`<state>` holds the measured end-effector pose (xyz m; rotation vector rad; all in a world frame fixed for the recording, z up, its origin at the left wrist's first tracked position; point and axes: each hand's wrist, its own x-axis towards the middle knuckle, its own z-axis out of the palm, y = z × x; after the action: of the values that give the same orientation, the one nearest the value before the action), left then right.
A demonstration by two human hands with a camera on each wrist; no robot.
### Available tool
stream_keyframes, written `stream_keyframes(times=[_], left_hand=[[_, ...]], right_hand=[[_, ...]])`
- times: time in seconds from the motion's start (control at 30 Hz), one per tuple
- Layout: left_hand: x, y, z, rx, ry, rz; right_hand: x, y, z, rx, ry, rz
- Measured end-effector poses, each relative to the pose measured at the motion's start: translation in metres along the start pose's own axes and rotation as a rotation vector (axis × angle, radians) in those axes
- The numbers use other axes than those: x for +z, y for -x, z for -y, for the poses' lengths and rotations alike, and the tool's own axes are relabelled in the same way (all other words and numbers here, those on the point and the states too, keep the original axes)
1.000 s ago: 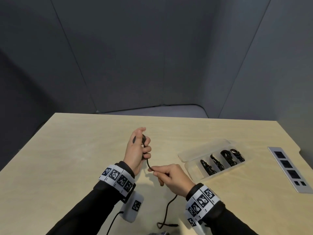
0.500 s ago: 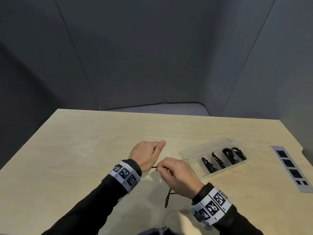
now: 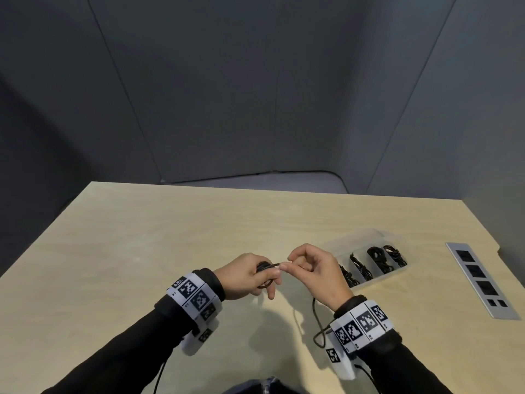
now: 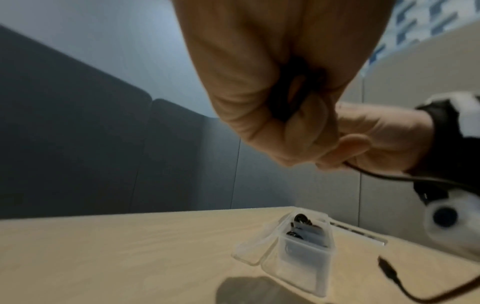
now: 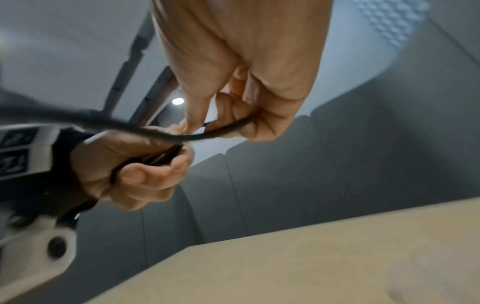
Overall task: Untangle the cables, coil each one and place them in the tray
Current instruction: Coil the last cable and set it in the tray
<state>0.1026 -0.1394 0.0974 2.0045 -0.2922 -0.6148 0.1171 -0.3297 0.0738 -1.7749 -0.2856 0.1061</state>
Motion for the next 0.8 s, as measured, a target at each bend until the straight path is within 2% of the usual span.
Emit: stream_keyframes(times=[0.1, 0.33, 0.4, 0.57, 0.7, 0.8], left_hand=[[0.003, -0.001, 0.000, -0.016, 0.228, -0.129], [0.000, -0.005, 0.000, 0.024, 0.500, -0.336], [0.000, -0.005, 0.000, 0.024, 0.584, -0.391], [-0.010, -0.010, -0.003, 0.117, 0.889, -0.548], [-0.006, -0.016, -0.009, 0.092, 0.958, -0.666], [-0.002, -0.020, -0.007, 0.045, 0.824, -0.751]], right_hand=[[0.000, 0.000, -0.007, 0.085, -0.110, 0.064], [-0.002, 0.004, -0.014, 0.088, -0.041, 0.050], [-0.003, 0.006, -0.014, 0.106, -0.045, 0.091], [0.003, 0.007, -0.023, 0.069, 0.158, 0.232], [0.023, 0.017, -0.005, -0.026, 0.333, 0.422], [0.035, 0.023, 0.006, -0.117, 0.446, 0.513]])
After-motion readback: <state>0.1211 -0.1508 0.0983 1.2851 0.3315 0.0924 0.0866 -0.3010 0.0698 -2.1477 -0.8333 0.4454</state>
